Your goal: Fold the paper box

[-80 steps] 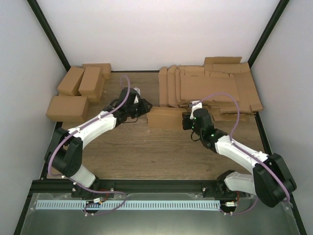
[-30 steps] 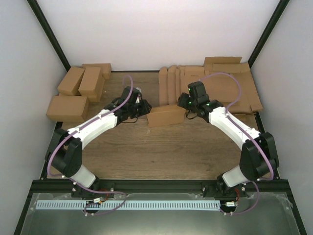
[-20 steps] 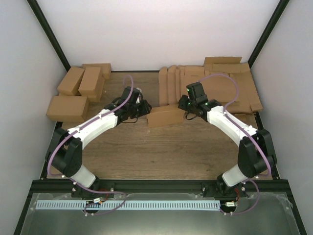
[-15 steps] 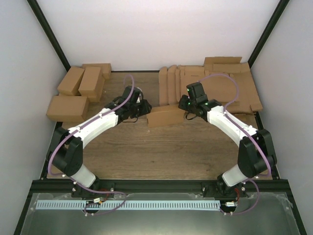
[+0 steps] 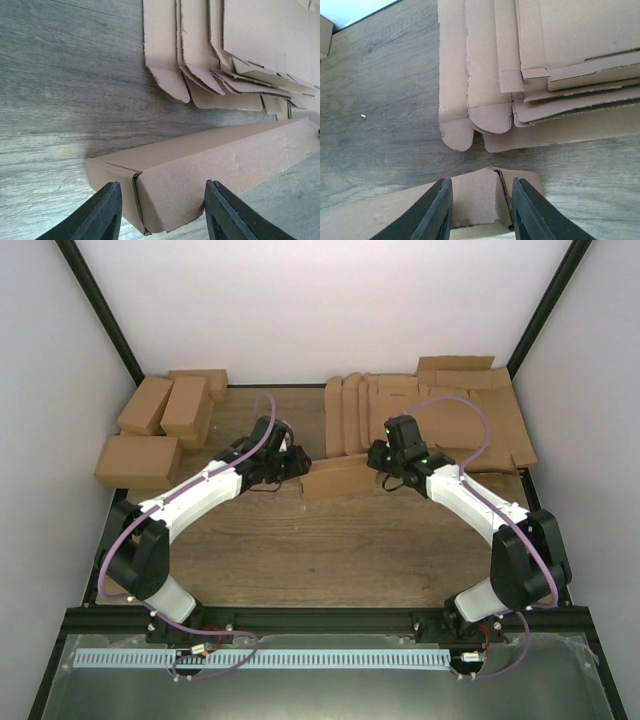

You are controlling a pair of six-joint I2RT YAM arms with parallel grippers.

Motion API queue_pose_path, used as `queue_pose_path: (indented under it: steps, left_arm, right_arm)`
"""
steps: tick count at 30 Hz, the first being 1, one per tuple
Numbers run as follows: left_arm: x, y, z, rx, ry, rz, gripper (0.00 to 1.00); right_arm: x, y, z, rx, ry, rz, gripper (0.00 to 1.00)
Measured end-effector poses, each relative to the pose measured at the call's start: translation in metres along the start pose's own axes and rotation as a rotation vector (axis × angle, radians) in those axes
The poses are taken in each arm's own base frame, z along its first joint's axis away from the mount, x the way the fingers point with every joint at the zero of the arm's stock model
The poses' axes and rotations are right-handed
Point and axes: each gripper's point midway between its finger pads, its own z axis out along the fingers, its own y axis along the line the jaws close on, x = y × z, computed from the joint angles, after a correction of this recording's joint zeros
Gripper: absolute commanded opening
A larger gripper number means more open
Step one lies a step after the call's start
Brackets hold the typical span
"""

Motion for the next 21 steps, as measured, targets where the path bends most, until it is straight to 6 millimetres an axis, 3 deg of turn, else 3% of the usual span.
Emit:
queue_pose_path:
  steps: [5,21]
  left_arm:
    - [0.001,-0.003,0.0,0.013,0.007,0.003,0.39]
    - [0.009,0.004,0.013,0.079,-0.026,0.012,0.4]
  right_arm:
    - [0.001,-0.002,0.002,-0.003,-0.007,-0.051,0.37]
    - [0.012,-0.009,0.015,-0.196,-0.05,-0.026,0.44]
